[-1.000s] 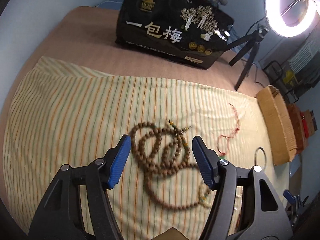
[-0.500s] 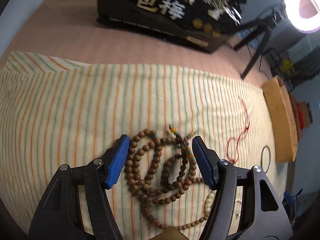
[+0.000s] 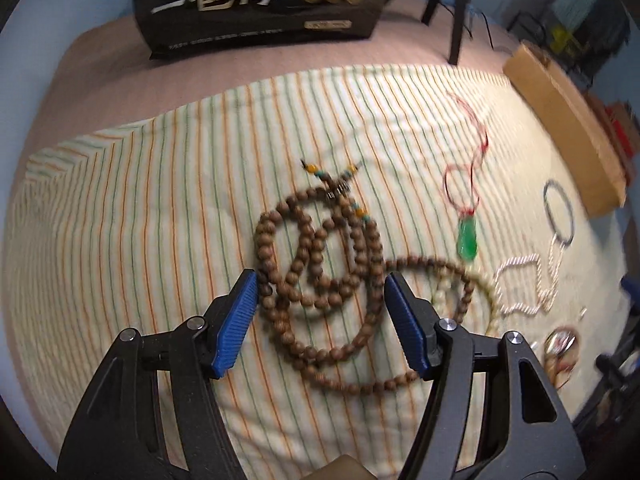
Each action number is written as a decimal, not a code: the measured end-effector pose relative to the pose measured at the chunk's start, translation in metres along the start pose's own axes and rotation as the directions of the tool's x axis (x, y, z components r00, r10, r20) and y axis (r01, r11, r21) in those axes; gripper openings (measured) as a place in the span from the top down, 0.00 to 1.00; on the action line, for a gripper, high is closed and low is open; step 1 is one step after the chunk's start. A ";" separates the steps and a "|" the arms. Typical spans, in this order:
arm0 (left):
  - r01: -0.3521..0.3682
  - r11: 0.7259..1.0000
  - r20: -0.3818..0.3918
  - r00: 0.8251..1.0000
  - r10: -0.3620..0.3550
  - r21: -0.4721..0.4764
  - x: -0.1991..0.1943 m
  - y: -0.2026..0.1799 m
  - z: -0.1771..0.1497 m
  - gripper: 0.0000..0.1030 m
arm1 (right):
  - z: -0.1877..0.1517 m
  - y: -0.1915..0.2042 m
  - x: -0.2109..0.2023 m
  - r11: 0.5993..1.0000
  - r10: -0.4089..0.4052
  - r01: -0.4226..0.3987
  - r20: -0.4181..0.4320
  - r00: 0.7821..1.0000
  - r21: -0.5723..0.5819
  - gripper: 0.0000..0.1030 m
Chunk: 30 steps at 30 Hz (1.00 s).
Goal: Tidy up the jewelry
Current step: 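Lower the left tool onto the brown bead mala while the right tool lowers onto the leather watch, then close the left tool on the mala while the right tool grips the watch strap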
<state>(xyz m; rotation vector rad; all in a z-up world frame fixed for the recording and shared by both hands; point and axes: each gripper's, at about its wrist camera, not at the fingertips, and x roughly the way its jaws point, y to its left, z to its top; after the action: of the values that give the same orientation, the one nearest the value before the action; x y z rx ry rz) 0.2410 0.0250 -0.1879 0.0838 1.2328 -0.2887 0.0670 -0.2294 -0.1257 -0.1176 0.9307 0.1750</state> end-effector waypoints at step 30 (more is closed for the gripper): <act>-0.028 0.999 0.084 0.996 0.030 -0.025 0.006 -0.022 -0.001 0.89 | -0.010 0.019 0.045 0.990 0.055 -0.079 -0.195 0.979 -0.116 0.86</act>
<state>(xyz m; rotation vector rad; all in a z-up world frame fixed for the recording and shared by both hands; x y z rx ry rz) 0.2362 0.0034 -0.1920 0.0684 1.1505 -0.2499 0.0816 -0.2085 -0.1681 -0.2207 1.1167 0.2881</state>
